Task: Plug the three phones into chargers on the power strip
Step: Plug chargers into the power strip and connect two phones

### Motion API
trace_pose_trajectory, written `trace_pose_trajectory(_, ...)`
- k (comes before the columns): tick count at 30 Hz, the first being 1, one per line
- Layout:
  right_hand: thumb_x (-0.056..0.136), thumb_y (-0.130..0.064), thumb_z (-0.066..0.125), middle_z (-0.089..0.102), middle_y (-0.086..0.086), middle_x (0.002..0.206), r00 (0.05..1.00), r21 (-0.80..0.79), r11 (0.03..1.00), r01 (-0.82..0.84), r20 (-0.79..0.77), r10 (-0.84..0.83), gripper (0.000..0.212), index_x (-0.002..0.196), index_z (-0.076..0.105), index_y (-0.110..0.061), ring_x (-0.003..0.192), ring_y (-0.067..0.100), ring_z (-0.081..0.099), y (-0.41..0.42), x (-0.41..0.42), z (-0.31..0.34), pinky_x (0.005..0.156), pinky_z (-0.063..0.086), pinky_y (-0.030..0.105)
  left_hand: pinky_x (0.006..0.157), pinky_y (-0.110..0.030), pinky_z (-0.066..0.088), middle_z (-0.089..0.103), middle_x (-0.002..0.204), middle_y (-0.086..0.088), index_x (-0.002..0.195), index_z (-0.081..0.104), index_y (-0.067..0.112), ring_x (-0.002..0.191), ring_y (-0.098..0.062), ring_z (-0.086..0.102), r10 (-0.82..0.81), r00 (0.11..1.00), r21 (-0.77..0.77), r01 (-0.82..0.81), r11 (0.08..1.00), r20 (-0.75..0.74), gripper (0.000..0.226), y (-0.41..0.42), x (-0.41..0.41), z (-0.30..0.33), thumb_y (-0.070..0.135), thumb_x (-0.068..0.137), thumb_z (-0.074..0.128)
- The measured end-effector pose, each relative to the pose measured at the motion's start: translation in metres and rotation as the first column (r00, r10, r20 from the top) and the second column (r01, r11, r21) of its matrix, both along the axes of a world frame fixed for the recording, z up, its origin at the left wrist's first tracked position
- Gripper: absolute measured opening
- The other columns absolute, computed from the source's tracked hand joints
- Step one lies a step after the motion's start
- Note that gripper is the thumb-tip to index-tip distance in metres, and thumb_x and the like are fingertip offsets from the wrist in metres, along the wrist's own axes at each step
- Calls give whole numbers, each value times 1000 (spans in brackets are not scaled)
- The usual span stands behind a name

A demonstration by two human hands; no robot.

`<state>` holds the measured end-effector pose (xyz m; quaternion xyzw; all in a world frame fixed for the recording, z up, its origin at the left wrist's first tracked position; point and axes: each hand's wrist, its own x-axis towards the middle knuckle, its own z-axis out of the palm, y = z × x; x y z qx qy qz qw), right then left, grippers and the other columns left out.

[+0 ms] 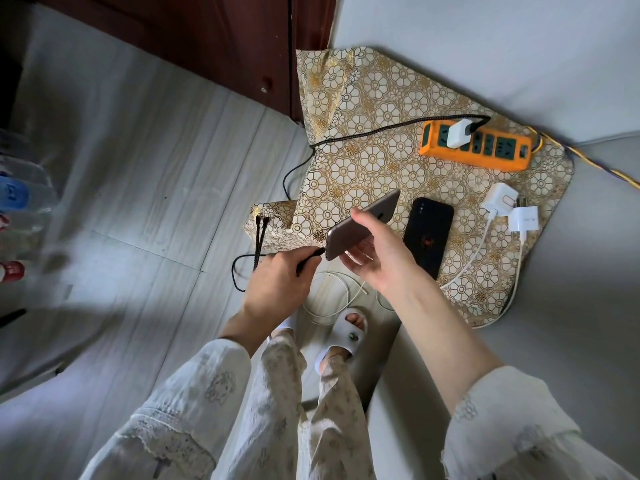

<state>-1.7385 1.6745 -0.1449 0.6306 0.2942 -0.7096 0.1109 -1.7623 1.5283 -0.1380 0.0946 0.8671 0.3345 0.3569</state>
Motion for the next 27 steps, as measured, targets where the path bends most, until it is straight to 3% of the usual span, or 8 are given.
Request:
trace_pose_trajectory(5,74,-25,74,61,6,82,999,31,999,-32,19,32,23,82,56,-14,88,19,58,-1,-3,1,87,53,35,72,-32,41,70,96,-12,107,67,25,95,-36,59,-36,997,-81,30,996,-70,24,5,-2,1,29,90,51)
trace_pose_trajectory(15,74,-24,75,62,5,80,991,50,991,-126,45,124,24,83,55,-13,88,18,59,-1,-2,2,86,54,34,68,-34,42,70,90,-16,101,69,21,86,-41,58,-77,991,-97,66,993,-111,22,3,1,-3,24,90,50)
trace_pose_trajectory(20,75,-24,74,63,3,80,974,120,967,-227,38,224,22,83,57,-14,81,13,61,0,-7,-2,84,54,32,78,-38,48,72,94,-12,112,65,29,92,-38,61,-76,996,-97,71,993,-48,26,4,1,-15,27,90,51)
trace_pose_trajectory(24,71,-34,75,67,4,86,887,336,822,-460,150,436,23,75,59,-18,86,18,63,2,-15,-22,85,55,34,91,-40,47,67,110,-4,125,55,27,107,-27,58,-246,964,-90,255,963,103,37,-2,-6,-38,35,88,53)
trace_pose_trajectory(25,66,-42,74,67,6,91,841,407,738,-538,205,500,32,78,61,-16,91,21,62,0,-18,-26,86,54,37,94,-42,45,63,116,-6,130,50,25,111,-27,55,-253,963,-79,261,962,90,42,-6,-11,-44,33,88,54)
trace_pose_trajectory(27,50,-63,69,62,12,107,721,488,539,-686,356,595,74,98,60,-7,104,26,55,-3,-25,-35,91,50,42,99,-46,42,53,129,-11,137,40,20,120,-30,48,-255,967,-97,254,962,0,48,-12,-23,-55,24,91,51)
